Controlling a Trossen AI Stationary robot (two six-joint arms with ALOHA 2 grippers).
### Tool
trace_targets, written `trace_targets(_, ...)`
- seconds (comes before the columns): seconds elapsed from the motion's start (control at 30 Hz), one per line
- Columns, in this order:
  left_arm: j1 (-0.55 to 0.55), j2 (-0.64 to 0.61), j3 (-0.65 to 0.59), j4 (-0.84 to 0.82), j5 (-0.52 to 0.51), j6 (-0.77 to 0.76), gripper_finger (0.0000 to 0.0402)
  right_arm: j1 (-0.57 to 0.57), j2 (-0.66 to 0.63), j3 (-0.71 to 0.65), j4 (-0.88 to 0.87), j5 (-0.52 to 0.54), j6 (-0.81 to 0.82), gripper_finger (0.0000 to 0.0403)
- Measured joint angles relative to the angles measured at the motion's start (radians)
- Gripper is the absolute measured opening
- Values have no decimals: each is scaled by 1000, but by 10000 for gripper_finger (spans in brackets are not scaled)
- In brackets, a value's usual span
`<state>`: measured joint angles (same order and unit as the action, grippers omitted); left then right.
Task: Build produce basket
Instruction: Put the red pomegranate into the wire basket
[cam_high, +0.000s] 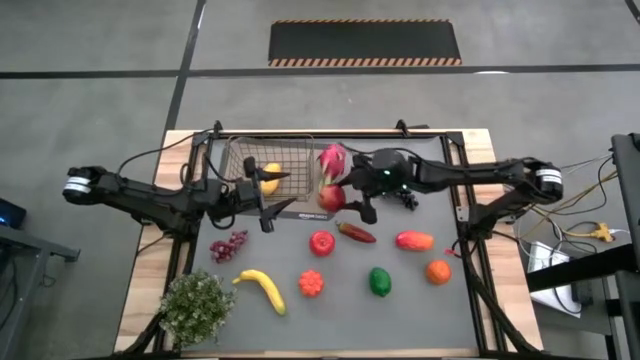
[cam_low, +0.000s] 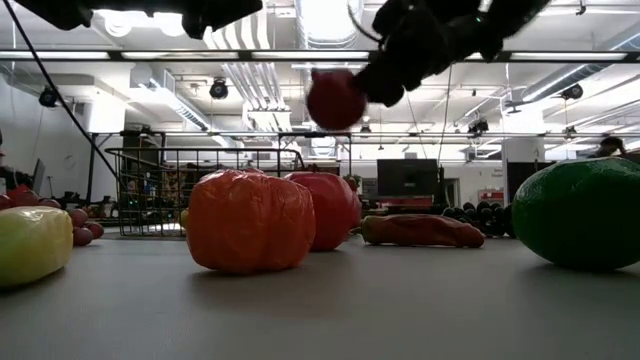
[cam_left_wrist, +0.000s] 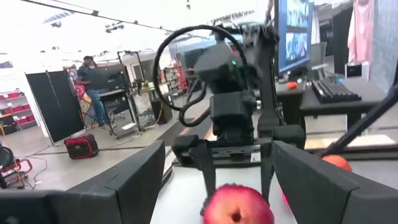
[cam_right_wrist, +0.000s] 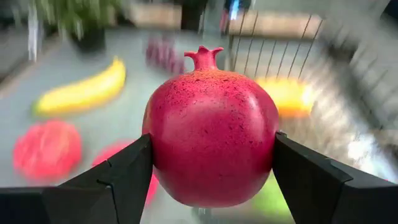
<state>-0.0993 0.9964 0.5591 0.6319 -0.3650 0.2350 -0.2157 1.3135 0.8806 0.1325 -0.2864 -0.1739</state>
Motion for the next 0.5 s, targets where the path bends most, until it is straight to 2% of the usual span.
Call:
trace_targets(0.1,0,27,0,47,56,-32,276,11,-10,-111,317,35,24,280)
trace_targets(0.2,0,83,0,131,108,-59,276,16,2,-174,504,51,30,280)
trace_targets(0.3,1,163,0,225,117,-78,276,21,32,-197,602,53,44,280)
trace_targets(0.5,23,342,12,448,99,-81,276,29,82,-200,644,51,42,281)
